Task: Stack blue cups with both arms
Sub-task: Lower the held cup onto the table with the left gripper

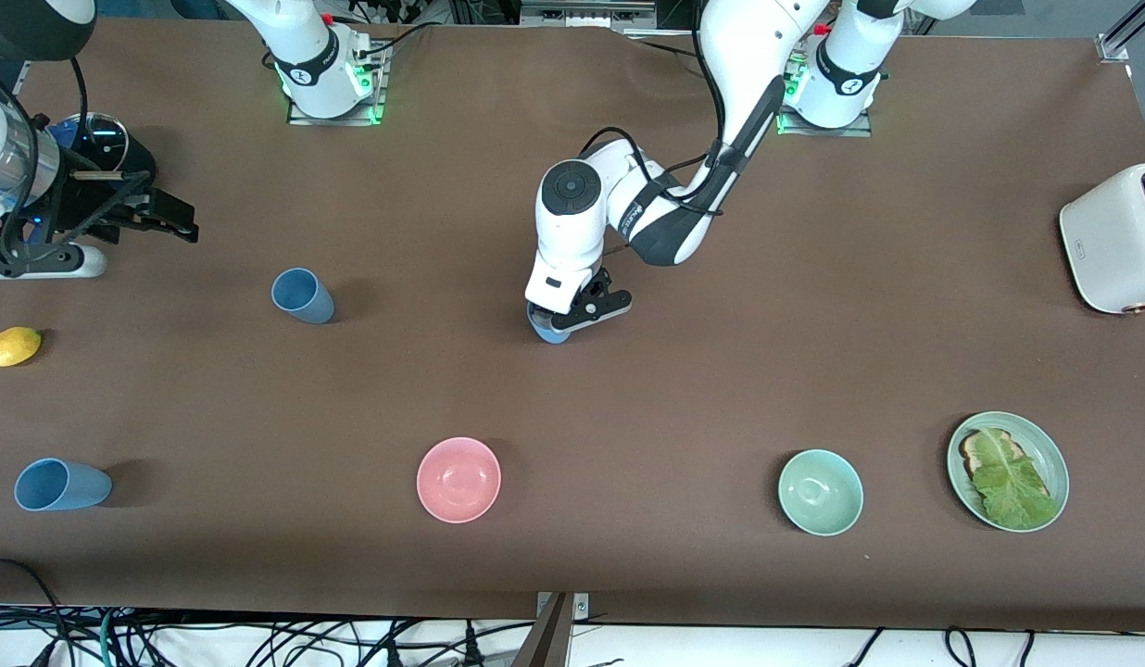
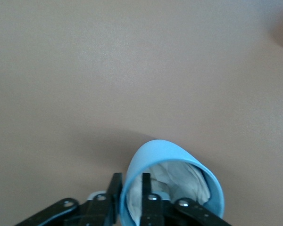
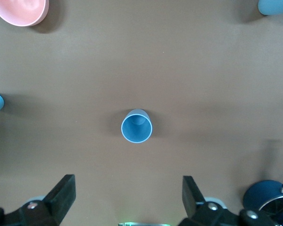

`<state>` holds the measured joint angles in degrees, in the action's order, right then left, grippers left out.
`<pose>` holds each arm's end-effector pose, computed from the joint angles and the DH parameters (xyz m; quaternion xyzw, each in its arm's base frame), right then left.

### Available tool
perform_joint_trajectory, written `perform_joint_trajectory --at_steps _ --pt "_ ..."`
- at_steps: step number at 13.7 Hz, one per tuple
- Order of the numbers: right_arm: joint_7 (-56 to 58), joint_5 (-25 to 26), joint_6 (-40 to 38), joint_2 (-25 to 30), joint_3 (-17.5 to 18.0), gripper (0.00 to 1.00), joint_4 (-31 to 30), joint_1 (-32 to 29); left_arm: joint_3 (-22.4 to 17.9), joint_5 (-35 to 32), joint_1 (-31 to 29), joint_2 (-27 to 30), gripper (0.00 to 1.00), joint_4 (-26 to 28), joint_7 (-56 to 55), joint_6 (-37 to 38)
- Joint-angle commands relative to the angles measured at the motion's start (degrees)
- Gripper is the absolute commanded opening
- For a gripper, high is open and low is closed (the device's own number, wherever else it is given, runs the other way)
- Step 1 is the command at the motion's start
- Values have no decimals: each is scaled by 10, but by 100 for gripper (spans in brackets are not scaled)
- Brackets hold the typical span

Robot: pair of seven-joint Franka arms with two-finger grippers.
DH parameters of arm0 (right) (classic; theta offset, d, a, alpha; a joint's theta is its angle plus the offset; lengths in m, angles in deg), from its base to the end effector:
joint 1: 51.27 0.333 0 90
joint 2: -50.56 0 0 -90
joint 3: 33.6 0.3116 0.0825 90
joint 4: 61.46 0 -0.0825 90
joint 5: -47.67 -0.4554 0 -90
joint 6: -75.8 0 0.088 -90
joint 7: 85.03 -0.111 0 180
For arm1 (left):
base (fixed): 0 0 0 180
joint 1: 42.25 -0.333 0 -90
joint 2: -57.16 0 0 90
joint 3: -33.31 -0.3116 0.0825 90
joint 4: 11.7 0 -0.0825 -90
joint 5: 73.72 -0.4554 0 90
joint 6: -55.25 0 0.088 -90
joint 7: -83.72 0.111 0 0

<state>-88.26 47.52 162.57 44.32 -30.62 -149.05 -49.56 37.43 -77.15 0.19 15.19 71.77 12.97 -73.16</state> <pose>0.6474 0.0519 0.5648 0.9980 0.0127 -0.0616 0.0001 0.5454 -0.5610 0.2075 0.9791 0.2015 0.0142 0.0229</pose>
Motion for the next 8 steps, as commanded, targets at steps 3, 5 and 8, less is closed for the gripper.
perform_joint_trajectory --at_steps 3,5,8 --pt "16 -9 31 5 -3 100 -28 -1 -10 -47 8 -5 100 -15 -11 -9" --pt "16 -9 57 5 -4 100 -49 -2 -10 -47 9 -2 100 -15 -10 -9" --pt "22 -9 95 7 -11 100 -86 -2 -9 -46 9 11 100 -15 -2 -4"
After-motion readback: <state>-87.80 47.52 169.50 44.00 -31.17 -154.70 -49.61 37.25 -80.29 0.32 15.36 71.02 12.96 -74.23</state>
